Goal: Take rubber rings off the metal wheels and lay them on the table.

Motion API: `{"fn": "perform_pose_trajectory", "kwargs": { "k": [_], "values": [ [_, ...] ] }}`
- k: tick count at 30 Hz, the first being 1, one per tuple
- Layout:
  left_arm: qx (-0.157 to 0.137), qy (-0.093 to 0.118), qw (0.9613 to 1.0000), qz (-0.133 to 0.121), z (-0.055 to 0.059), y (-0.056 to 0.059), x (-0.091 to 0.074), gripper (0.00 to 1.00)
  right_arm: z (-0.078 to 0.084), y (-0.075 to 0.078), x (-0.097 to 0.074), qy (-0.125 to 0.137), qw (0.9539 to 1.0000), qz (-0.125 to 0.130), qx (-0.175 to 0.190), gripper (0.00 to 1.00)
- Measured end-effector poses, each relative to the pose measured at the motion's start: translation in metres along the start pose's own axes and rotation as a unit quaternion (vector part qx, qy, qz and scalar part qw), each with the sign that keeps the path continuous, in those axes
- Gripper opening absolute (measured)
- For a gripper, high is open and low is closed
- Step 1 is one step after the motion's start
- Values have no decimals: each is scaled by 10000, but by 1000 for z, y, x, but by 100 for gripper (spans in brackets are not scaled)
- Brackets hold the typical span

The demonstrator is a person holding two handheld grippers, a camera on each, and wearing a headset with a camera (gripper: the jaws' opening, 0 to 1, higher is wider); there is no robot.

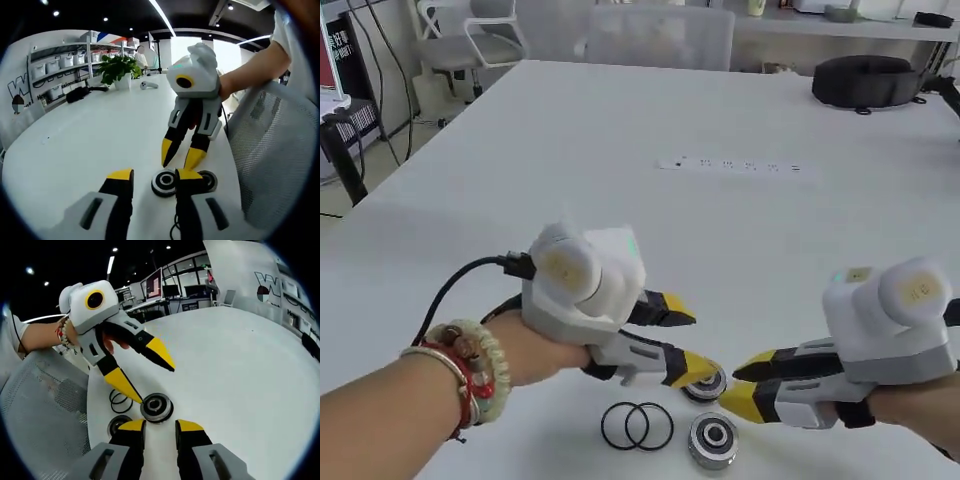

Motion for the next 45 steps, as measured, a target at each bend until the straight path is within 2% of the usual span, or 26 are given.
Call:
{"fn": "perform_pose_trajectory", "kwargs": {
  "k": [2,6,19,21,24,27,30,32,33,36,39,45],
  "values": [
    [53,-131,9999,28,5,2,3,27,-1,-1,1,-3,10000,-16,-10,21],
    [69,-203,9997,131,8,5,5,22,-2,-2,1,-9,10000,-19,-79,21],
    [154,-200,9994,230,7,13,10,10,-4,-5,5,-6,9992,26,-409,23],
    [103,-196,9995,242,8,13,10,9,-5,-5,6,4,9991,19,-425,22],
    [-168,-184,9994,246,9,12,10,9,-5,-5,6,25,9989,45,-466,22],
    [-76,-143,9996,224,11,13,11,8,-5,-5,6,50,9988,29,-484,21],
    [-123,-125,9996,209,11,12,11,8,-5,-5,6,37,9984,5,-558,19],
    [-119,-110,9997,195,11,12,11,8,-4,-4,5,-90,9966,26,-816,16],
    [-115,-96,9997,188,11,13,11,8,-4,-5,5,-17,9971,21,-765,16],
    [-142,-70,9997,168,11,12,11,8,-3,-3,3,-147,9942,70,-1063,9],
    [-151,-59,9998,141,11,12,11,8,-2,-3,4,-145,9952,73,-965,5],
    [-171,-50,9998,105,11,12,11,8,-3,-3,4,-171,9938,139,-1086,1]
  ]
}}
Point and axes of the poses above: the centre of the closed fingertips' face, and the gripper's own axes: x roughly forward along the fingers, y roughly to its right, z roughly out of its underside, the point moved 9 cm from there along -x, roughly backward along the fingers, and after that the axes turned 5 degrees about -x, right-handed, at the moved point
